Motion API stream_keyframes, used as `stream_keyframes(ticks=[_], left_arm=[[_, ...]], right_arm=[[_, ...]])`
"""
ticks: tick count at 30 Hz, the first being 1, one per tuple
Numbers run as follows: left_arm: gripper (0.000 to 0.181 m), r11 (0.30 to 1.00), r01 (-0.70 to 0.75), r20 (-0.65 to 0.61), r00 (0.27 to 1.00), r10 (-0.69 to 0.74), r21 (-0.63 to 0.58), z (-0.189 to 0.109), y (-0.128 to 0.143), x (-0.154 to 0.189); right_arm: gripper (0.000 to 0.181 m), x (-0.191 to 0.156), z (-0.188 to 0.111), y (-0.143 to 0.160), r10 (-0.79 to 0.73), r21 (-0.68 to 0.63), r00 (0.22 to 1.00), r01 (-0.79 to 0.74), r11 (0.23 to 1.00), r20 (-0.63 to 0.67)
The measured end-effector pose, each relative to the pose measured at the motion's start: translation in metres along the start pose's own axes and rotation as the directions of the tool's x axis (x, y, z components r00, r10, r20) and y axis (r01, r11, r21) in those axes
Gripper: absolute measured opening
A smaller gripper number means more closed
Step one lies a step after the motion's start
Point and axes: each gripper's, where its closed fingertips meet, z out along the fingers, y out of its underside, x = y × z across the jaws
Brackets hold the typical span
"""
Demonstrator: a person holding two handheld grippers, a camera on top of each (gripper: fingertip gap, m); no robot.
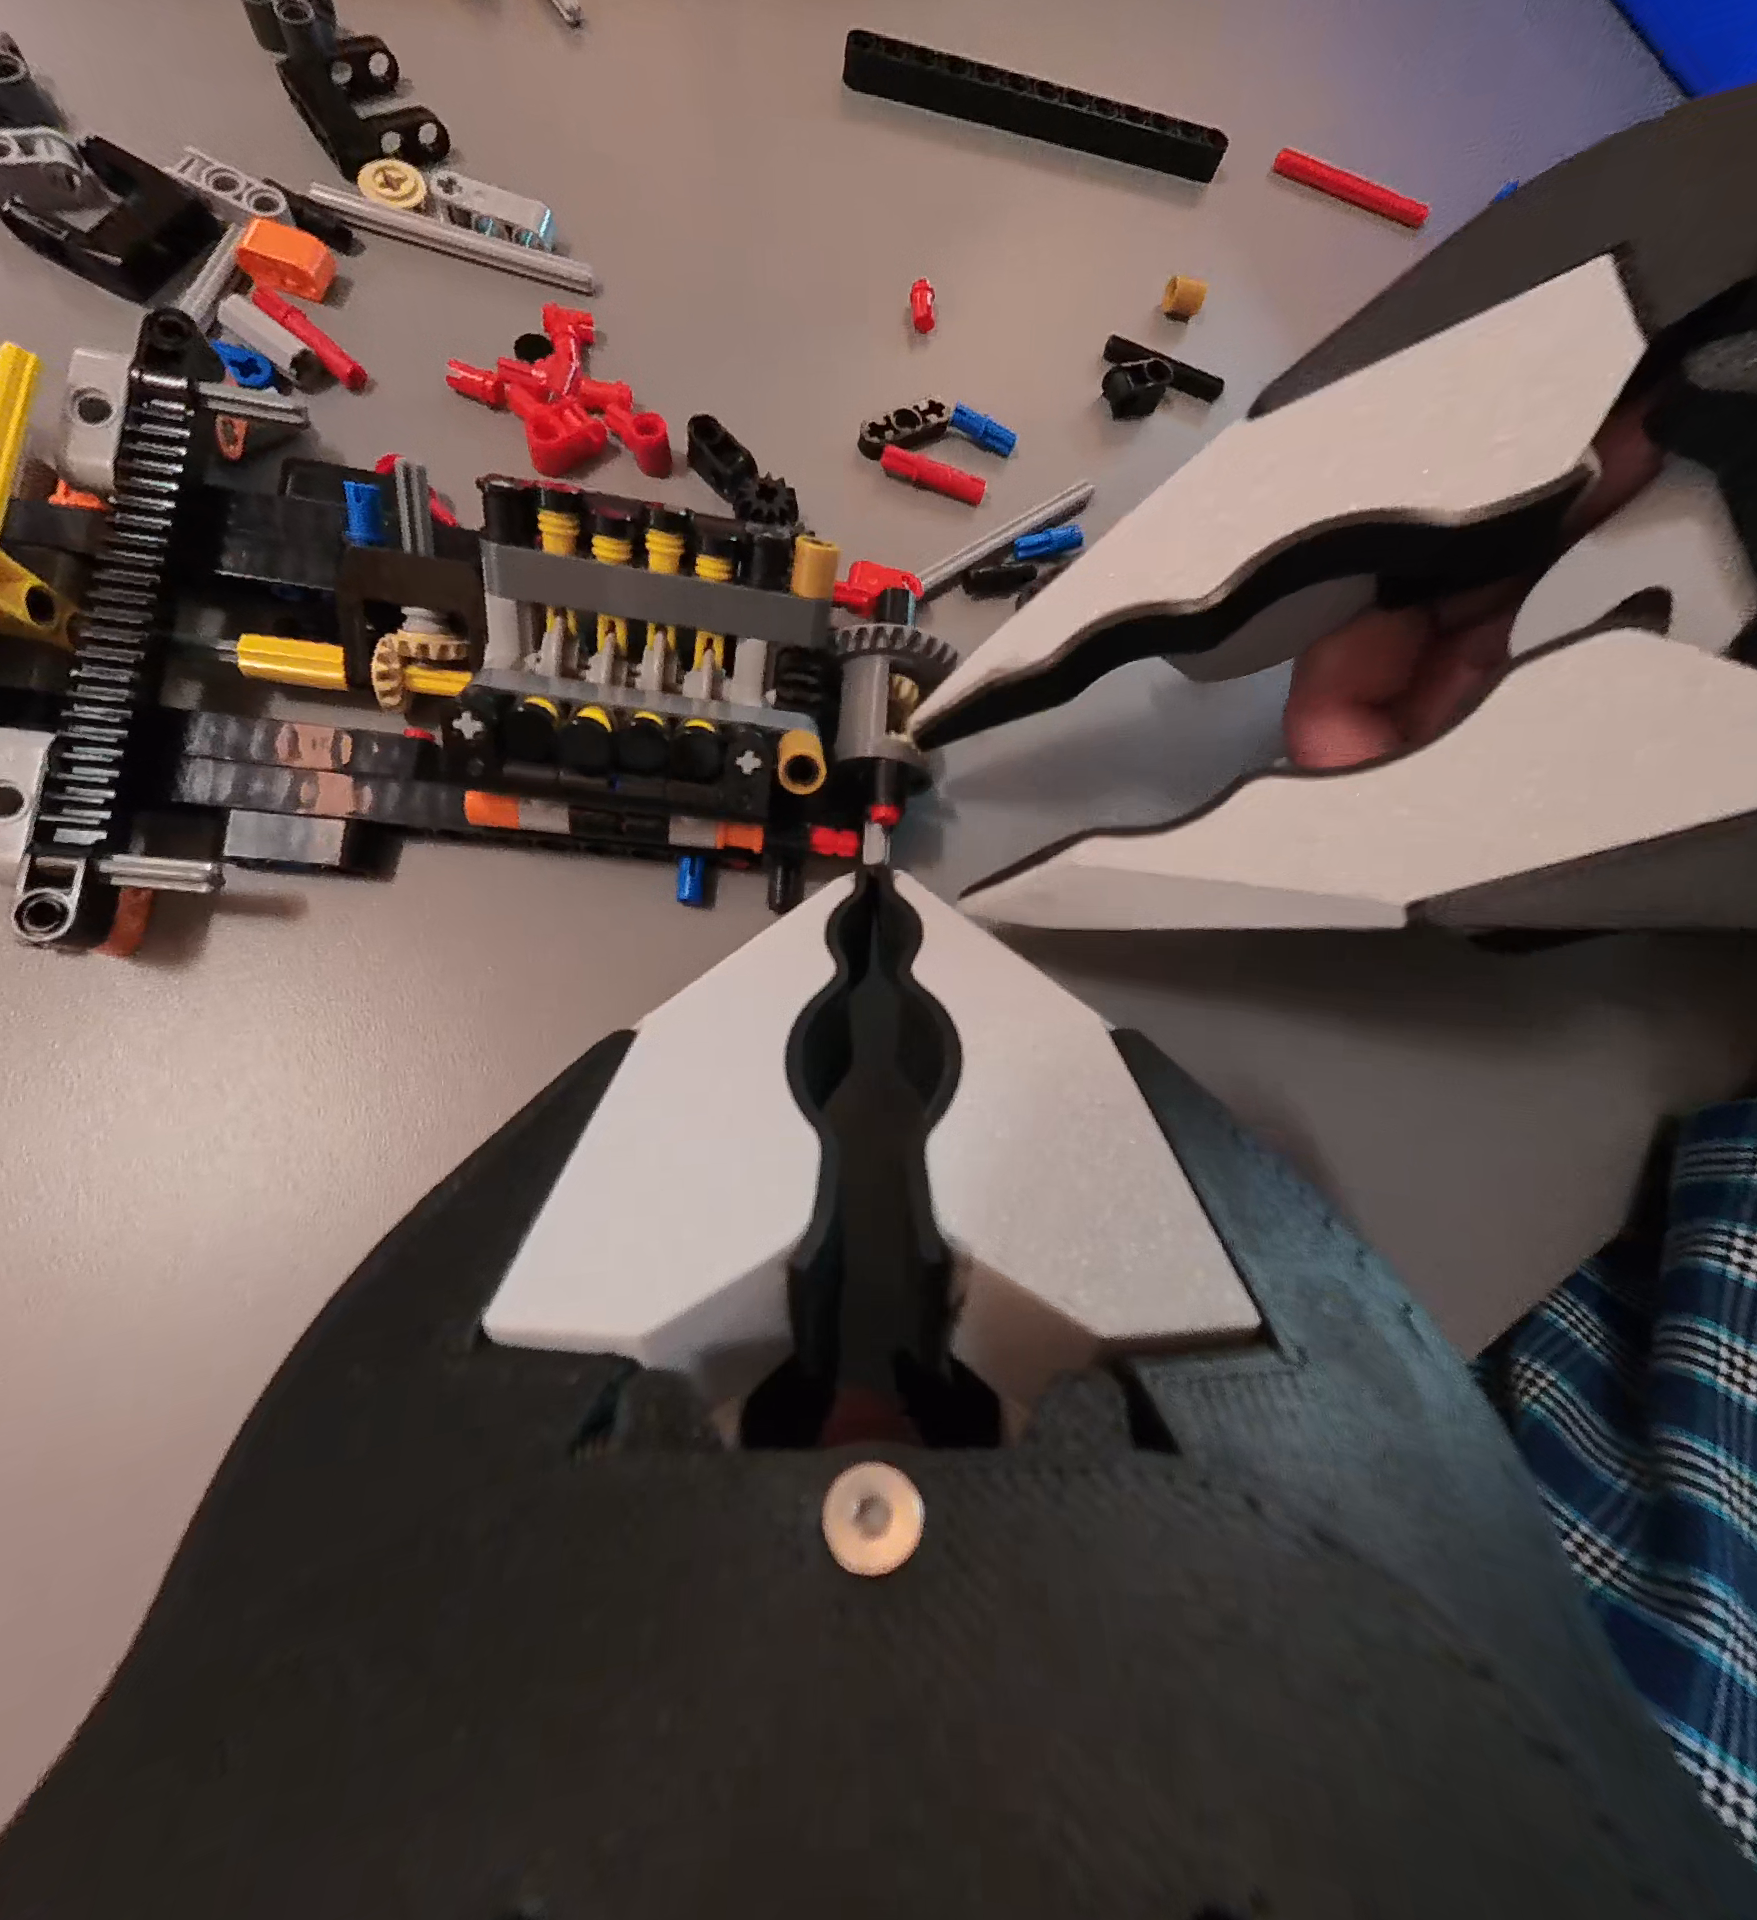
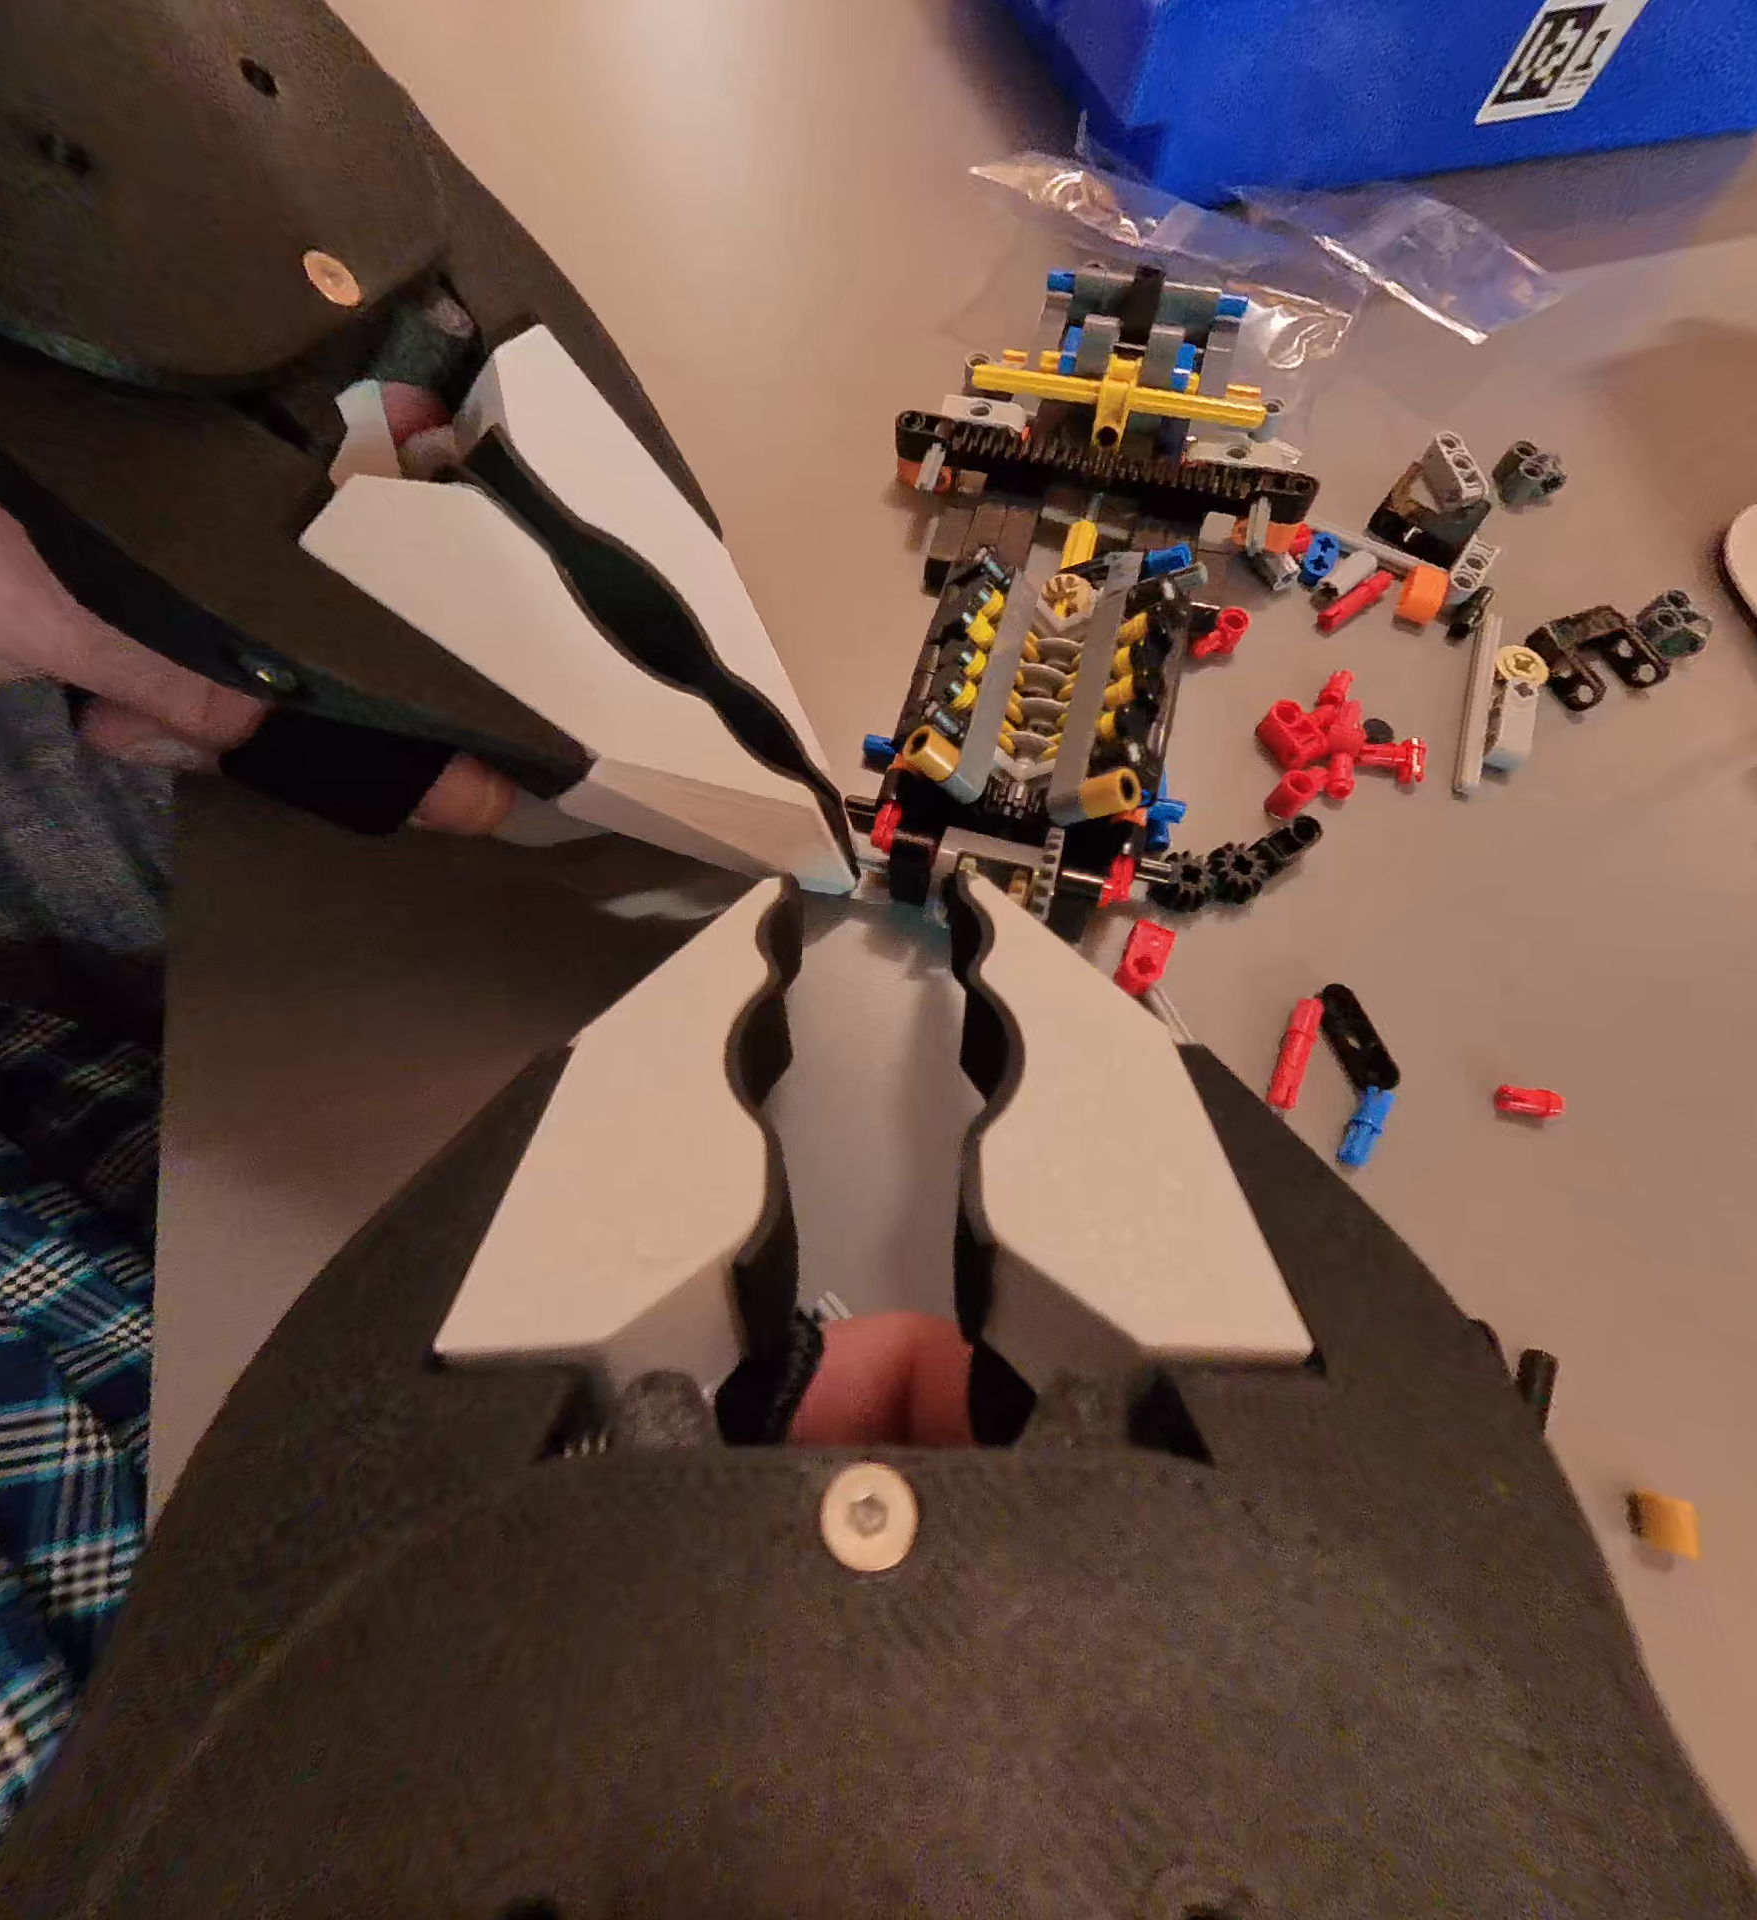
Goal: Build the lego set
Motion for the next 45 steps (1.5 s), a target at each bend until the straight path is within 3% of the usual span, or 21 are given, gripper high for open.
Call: stream_keyframes(ticks=[9, 21, 45], left_arm=[[0.0, 1.0, -0.016, -0.027, 1.0, 0.016, -0.003, 0.001, -0.0014, 0.0007], [0.0, 0.999, -0.044, -0.062, 0.997, 0.043, -0.007, 0.003, -0.0038, 0.0018], [0.0, 0.998, -0.057, -0.062, 0.997, 0.055, -0.031, 0.0061, -0.0047, -0.001]], right_arm=[[0.046, -0.0046, -0.0018, 0.0037, 0.062, -0.015, 0.996, -0.063, 0.998, -0.069], [0.054, -0.0048, 0.0058, 0.0048, 0.062, -0.047, 0.997, -0.065, 0.997, -0.052], [0.034, 0.0032, 0.0068, 0.0063, 0.072, -0.055, 0.995, -0.076, 0.996, -0.07]])
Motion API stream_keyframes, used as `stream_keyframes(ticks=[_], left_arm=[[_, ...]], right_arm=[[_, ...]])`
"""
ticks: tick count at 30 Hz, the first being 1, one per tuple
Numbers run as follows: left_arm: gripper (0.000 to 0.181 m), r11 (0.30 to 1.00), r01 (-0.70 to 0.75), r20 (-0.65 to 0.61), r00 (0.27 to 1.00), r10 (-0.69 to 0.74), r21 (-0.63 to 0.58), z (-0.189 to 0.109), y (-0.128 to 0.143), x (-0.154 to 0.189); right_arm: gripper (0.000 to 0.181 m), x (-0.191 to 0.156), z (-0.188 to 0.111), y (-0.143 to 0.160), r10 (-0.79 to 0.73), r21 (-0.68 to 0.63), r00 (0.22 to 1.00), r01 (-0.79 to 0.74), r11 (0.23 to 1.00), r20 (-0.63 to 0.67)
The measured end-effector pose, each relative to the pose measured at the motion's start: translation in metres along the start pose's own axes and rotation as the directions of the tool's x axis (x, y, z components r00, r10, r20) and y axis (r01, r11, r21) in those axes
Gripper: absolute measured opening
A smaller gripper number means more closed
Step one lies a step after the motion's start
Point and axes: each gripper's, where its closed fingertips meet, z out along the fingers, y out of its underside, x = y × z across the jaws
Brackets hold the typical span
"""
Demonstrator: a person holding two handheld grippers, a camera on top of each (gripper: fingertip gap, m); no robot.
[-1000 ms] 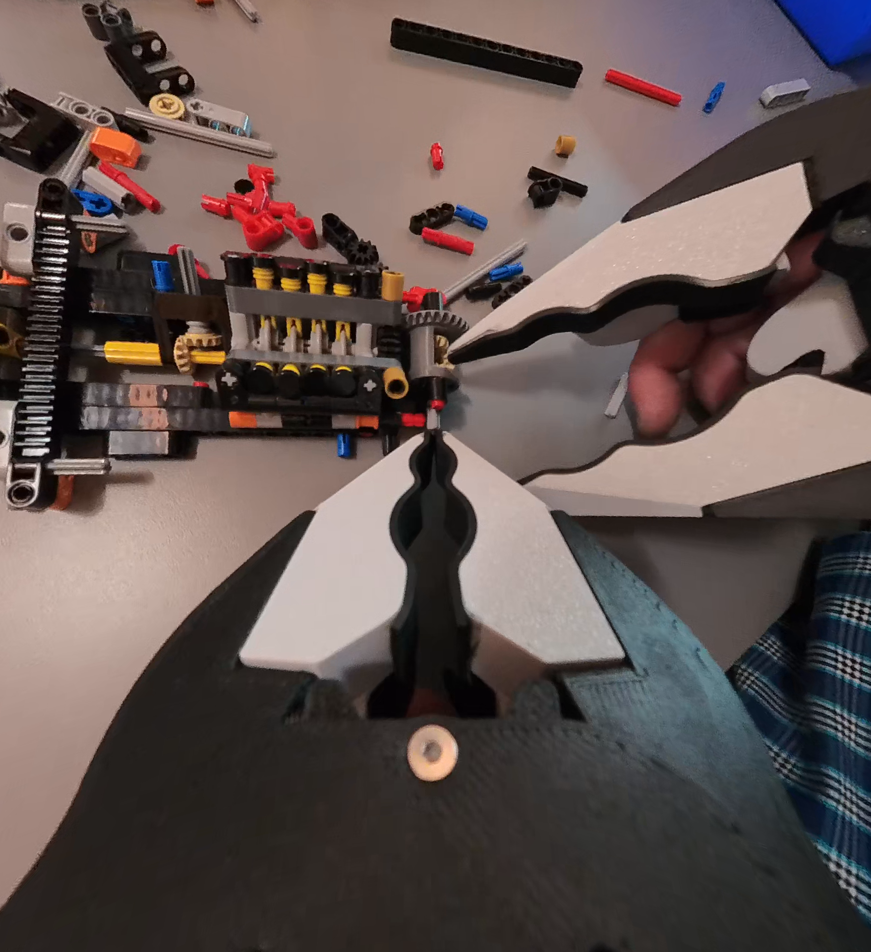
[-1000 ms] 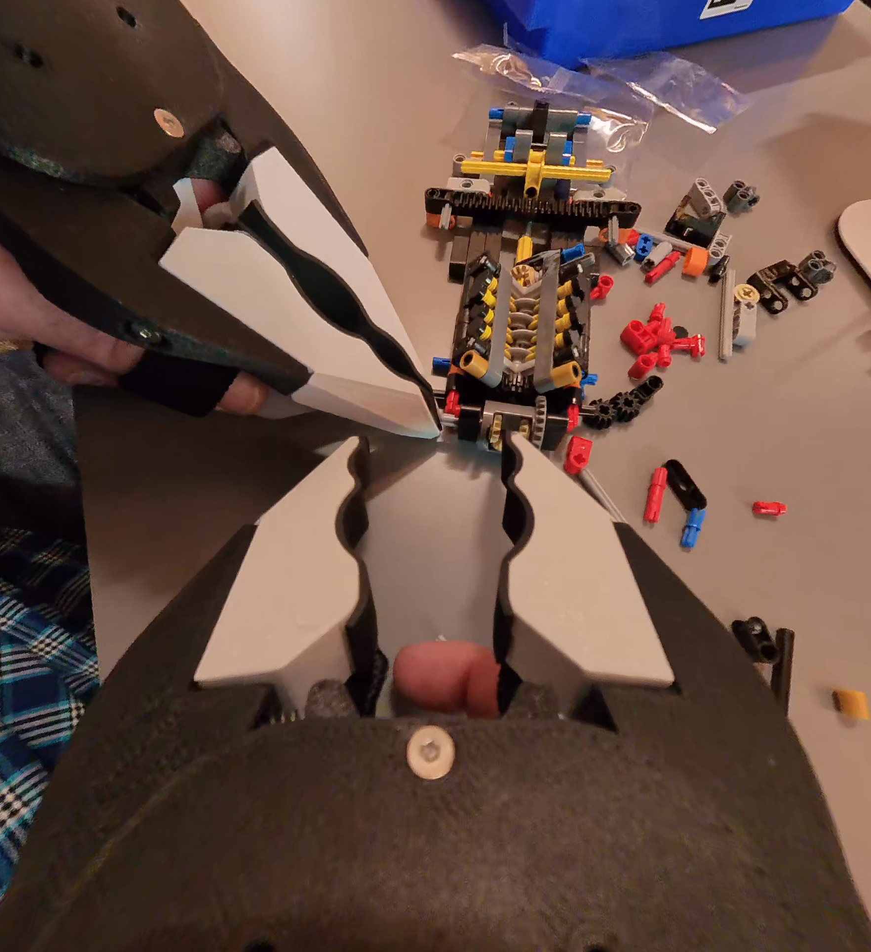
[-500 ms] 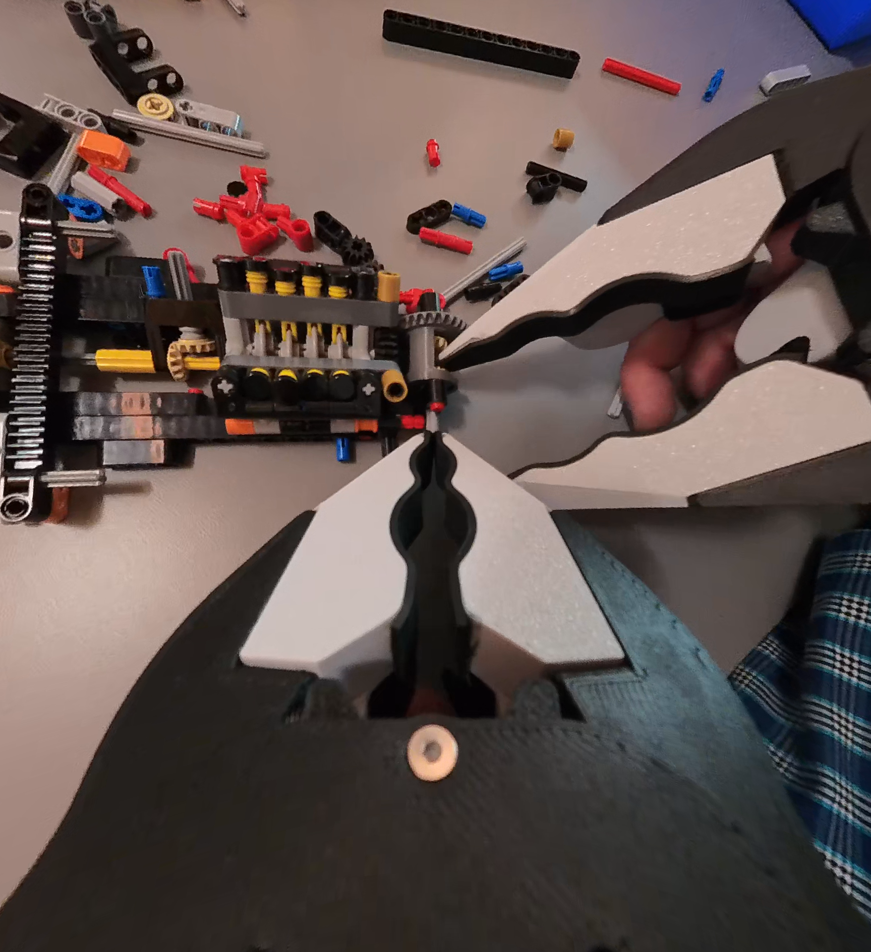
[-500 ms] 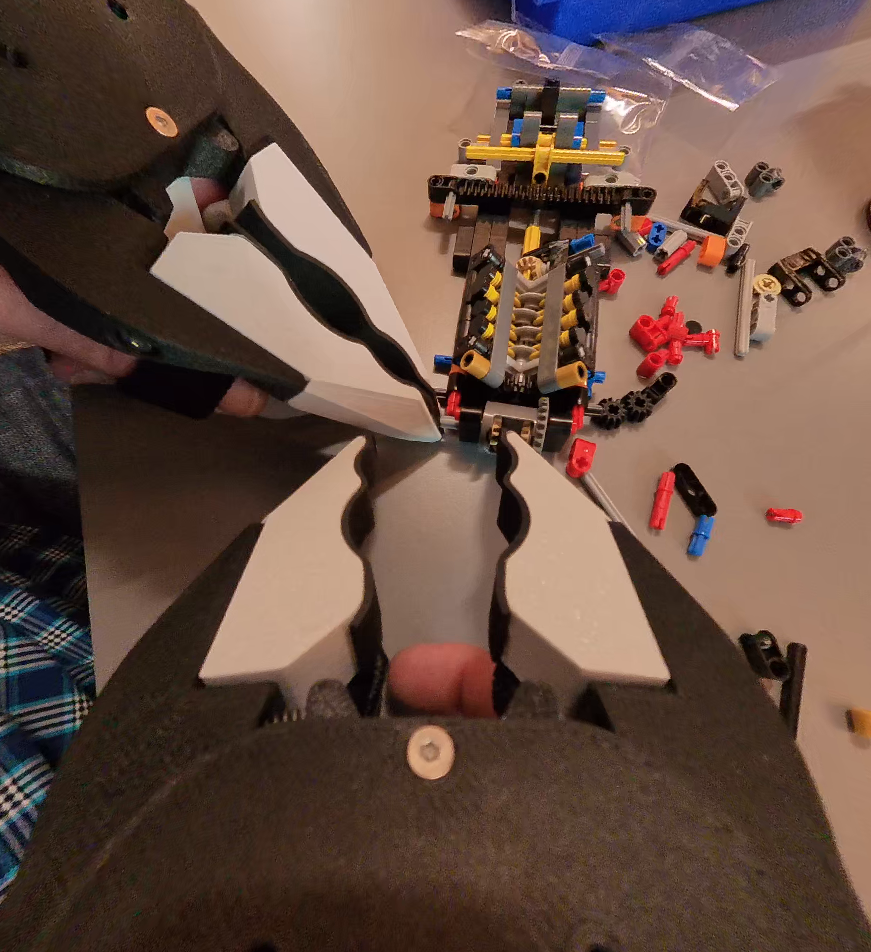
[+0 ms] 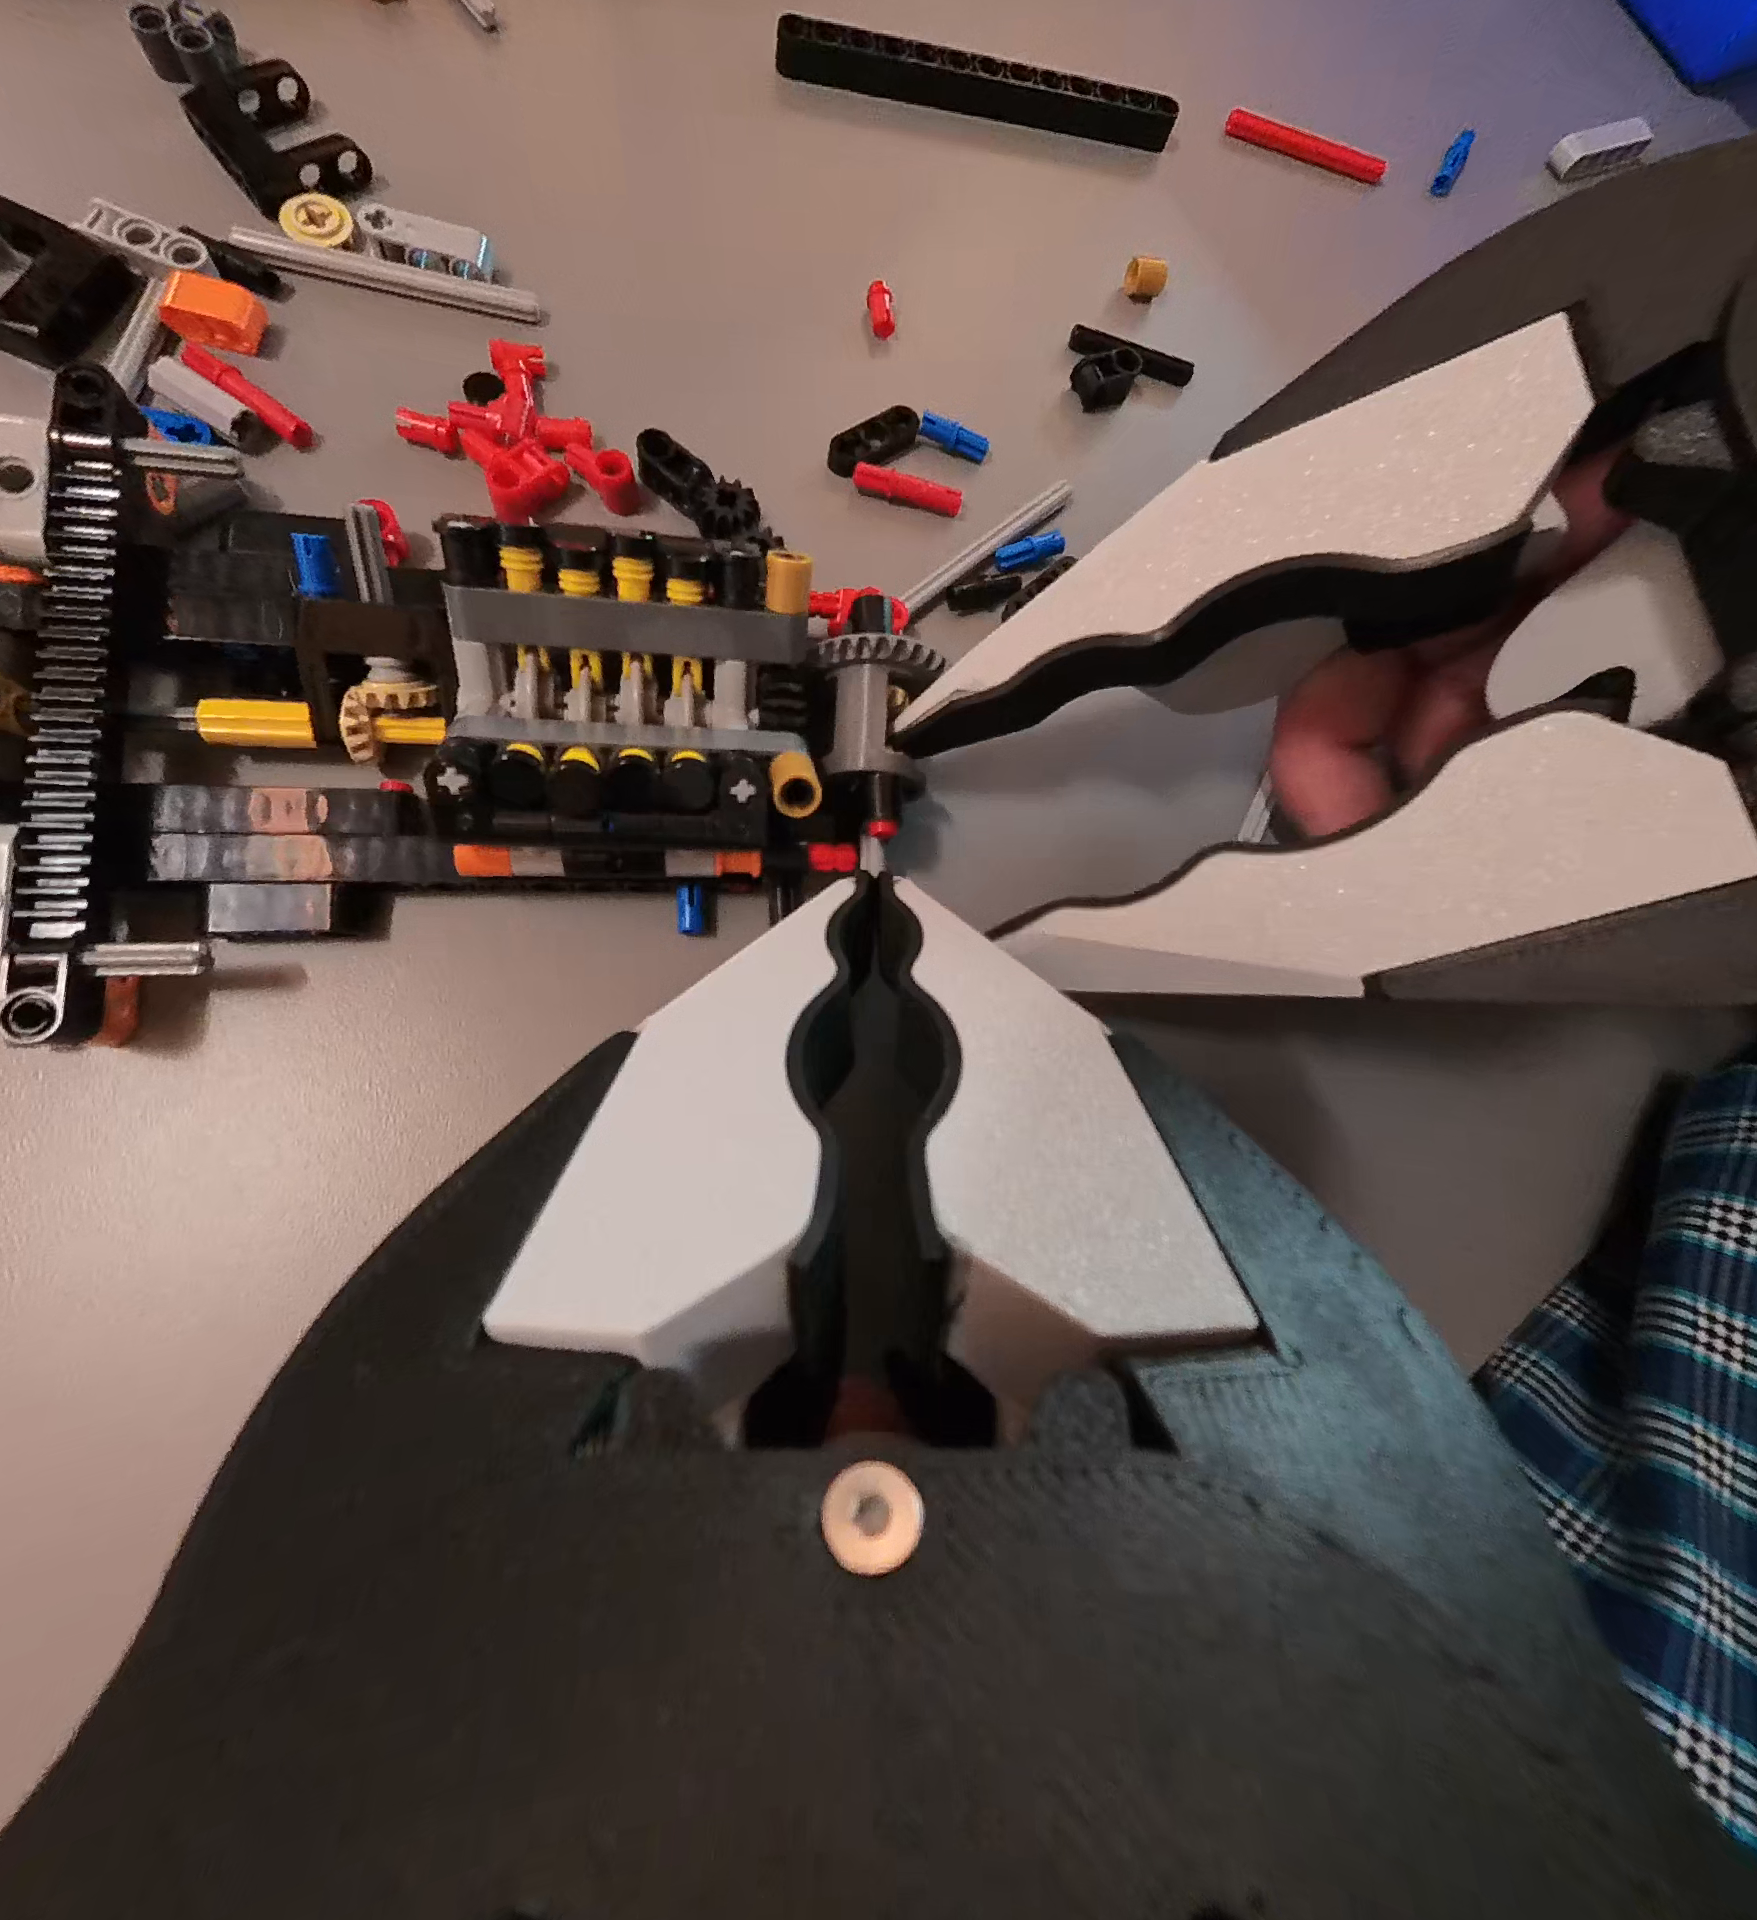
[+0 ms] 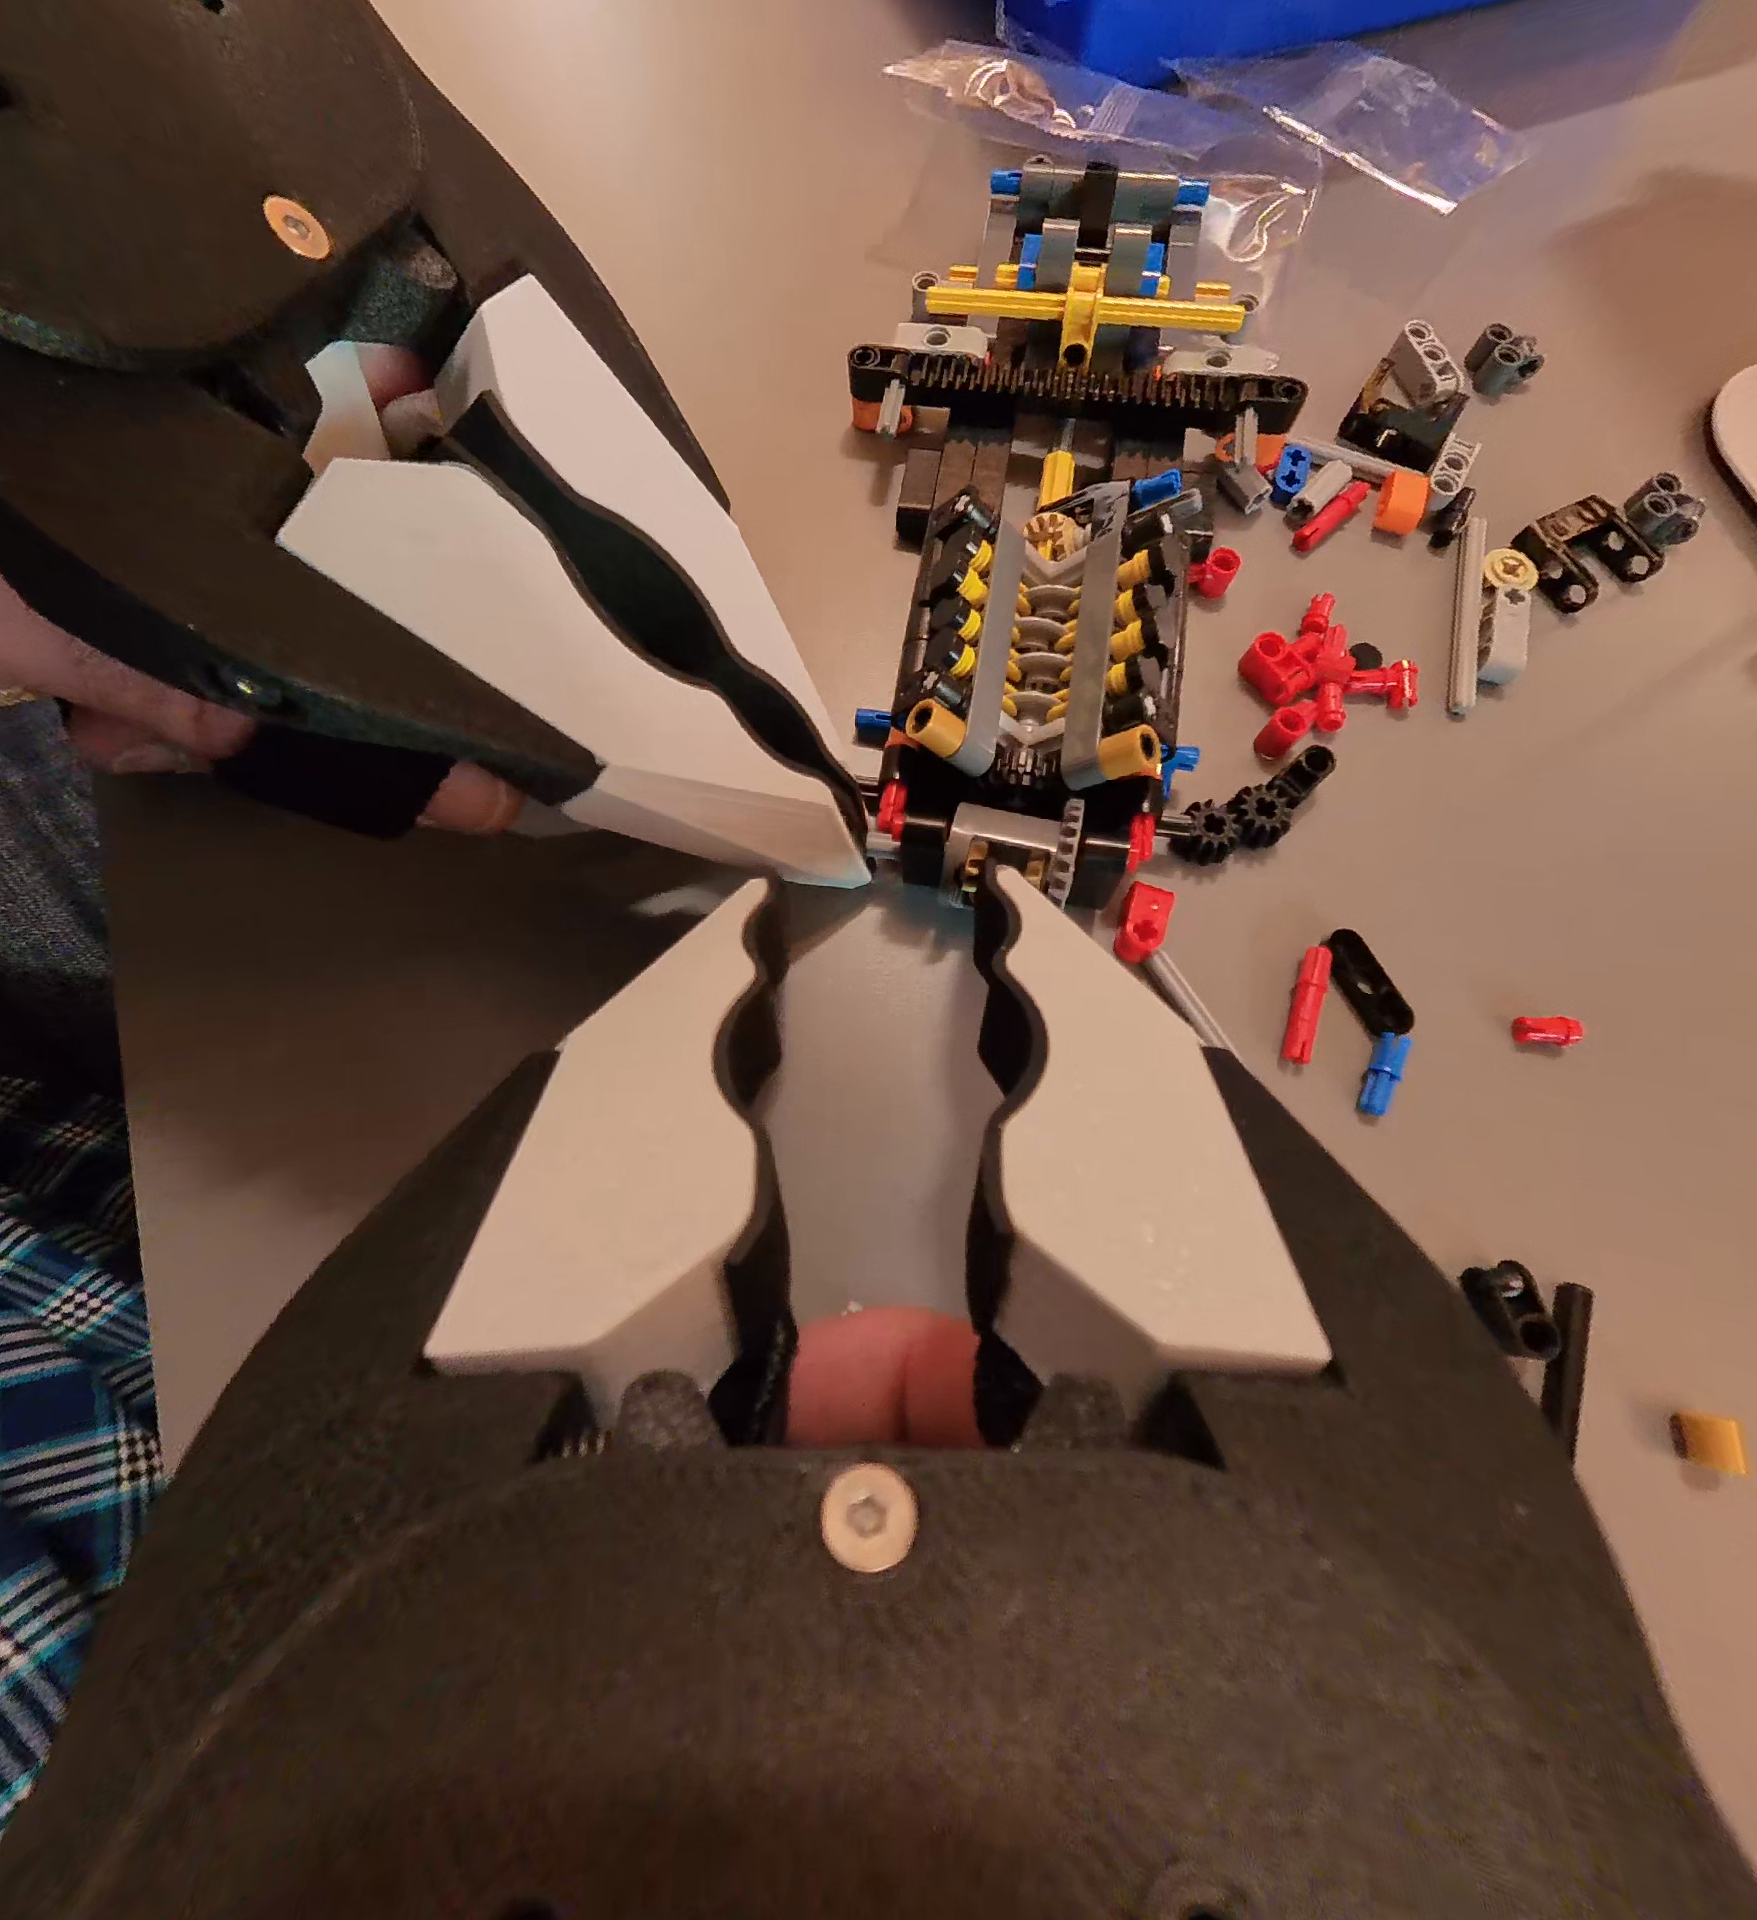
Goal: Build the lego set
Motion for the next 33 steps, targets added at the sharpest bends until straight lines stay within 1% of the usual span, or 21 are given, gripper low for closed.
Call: stream_keyframes(ticks=[14, 16, 17, 20, 22, 25, 27, 30, 33], left_arm=[[0.0, 1.0, 0.005, 0.001, 1.0, -0.005, -0.002, 0.001, -0.001, 0.0], [0.0, 1.0, 0.002, 0.005, 1.0, -0.002, 0.002, 0.002, -0.001, -0.001], [0.0, 1.0, 0.004, 0.0, 1.0, -0.004, 0.006, 0.002, -0.002, 0.0], [0.0, 1.0, 0.02, -0.017, 1.0, -0.019, 0.018, 0.001, -0.003, 0.001], [0.0, 0.999, 0.022, -0.008, 1.0, -0.022, 0.031, 0.0, -0.004, 0.001], [0.0, 0.999, 0.007, 0.003, 1.0, -0.008, 0.053, -0.003, -0.005, 0.003], [0.0, 0.998, -0.005, 0.021, 1.0, 0.004, 0.055, -0.005, -0.003, 0.003], [0.005, 0.998, -0.016, 0.041, 0.999, 0.013, 0.061, -0.008, -0.001, 0.003], [0.01, 0.998, -0.034, 0.072, 0.997, 0.03, 0.056, -0.008, 0.0, 0.003]], right_arm=[[0.034, 0.001, 0.0, 0.0, -0.002, 0.002, 1.0, 0.002, 1.0, -0.006], [0.045, -0.002, 0.0, -0.001, 0.01, 0.003, 1.0, -0.01, 1.0, 0.021], [0.048, -0.002, -0.001, -0.001, 0.021, 0.009, 0.999, -0.021, 1.0, 0.031], [0.045, -0.001, -0.006, -0.002, 0.045, 0.03, 0.998, -0.046, 0.998, 0.038], [0.044, -0.004, -0.01, -0.003, 0.043, 0.048, 0.998, -0.046, 0.998, 0.05], [0.049, -0.003, -0.021, -0.001, 0.054, 0.078, 0.997, -0.058, 0.995, 0.058], [0.04, 0.007, -0.028, 0.001, 0.045, 0.103, 0.998, -0.048, 0.994, 0.032], [0.037, 0.032, -0.03, 0.007, 0.024, 0.082, 0.999, -0.022, 0.996, -0.023], [0.035, 0.043, -0.025, 0.005, -0.031, 0.078, 0.999, 0.032, 0.996, -0.013]])
